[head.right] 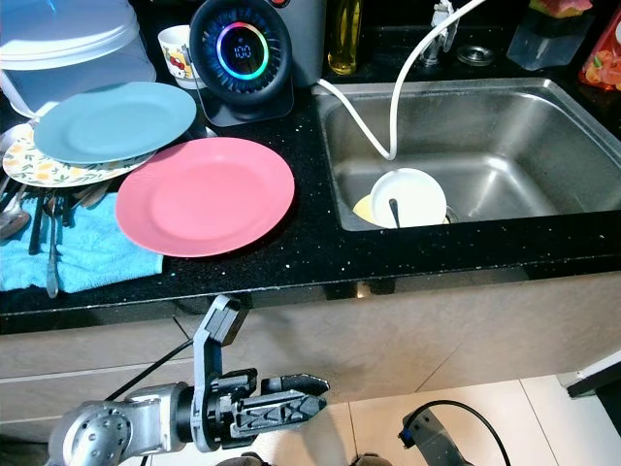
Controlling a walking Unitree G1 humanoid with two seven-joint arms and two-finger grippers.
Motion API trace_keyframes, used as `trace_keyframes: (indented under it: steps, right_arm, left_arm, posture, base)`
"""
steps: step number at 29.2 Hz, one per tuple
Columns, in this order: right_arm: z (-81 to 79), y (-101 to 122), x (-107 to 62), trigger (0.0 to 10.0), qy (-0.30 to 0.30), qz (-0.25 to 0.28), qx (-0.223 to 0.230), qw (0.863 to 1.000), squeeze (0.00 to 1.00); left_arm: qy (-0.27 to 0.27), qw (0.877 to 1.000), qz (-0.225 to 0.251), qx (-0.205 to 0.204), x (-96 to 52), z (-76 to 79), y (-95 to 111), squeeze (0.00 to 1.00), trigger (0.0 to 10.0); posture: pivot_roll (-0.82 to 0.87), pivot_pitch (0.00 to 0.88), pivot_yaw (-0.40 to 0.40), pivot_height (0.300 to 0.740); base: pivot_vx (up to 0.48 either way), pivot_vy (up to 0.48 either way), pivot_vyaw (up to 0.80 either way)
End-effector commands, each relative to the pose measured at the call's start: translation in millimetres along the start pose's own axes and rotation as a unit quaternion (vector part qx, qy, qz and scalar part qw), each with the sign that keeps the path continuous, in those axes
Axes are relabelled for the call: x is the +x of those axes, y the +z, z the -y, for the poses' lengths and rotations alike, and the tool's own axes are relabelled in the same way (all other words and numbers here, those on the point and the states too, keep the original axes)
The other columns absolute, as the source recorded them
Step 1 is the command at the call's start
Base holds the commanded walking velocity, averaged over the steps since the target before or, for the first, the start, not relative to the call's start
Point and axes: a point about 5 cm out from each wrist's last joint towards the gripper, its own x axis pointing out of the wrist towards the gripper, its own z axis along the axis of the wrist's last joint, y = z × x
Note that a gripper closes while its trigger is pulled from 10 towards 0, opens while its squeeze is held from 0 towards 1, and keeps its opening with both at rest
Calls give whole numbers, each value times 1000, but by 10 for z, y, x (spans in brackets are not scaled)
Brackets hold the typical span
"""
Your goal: Kitchen organization
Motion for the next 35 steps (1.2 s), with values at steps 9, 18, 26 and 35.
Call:
trace_keyframes:
  steps: [9,18,26,35]
  right_arm:
    - [-15,-44,2,10000,3,-7,5,1000,0]
    - [-25,-2,6,10000,4,-3,2,1000,0]
    - [-38,9,9,10000,6,-3,0,1000,0]
    - [-72,-37,14,10000,8,-8,-4,1000,0]
  left_arm:
    - [-26,996,41,77,122,202,274,0,10000]
    - [-53,979,105,164,241,380,693,0,10000]
    - [-79,976,113,170,266,494,759,0,10000]
    - [28,955,153,251,197,474,994,0,10000]
  posture:
    - [83,126,-9,740]
    - [91,121,-12,740]
    - [94,117,-12,740]
    - [96,118,-13,740]
  base:
    - [0,0,0]
    - [0,0,0]
    - [0,0,0]
    - [0,0,0]
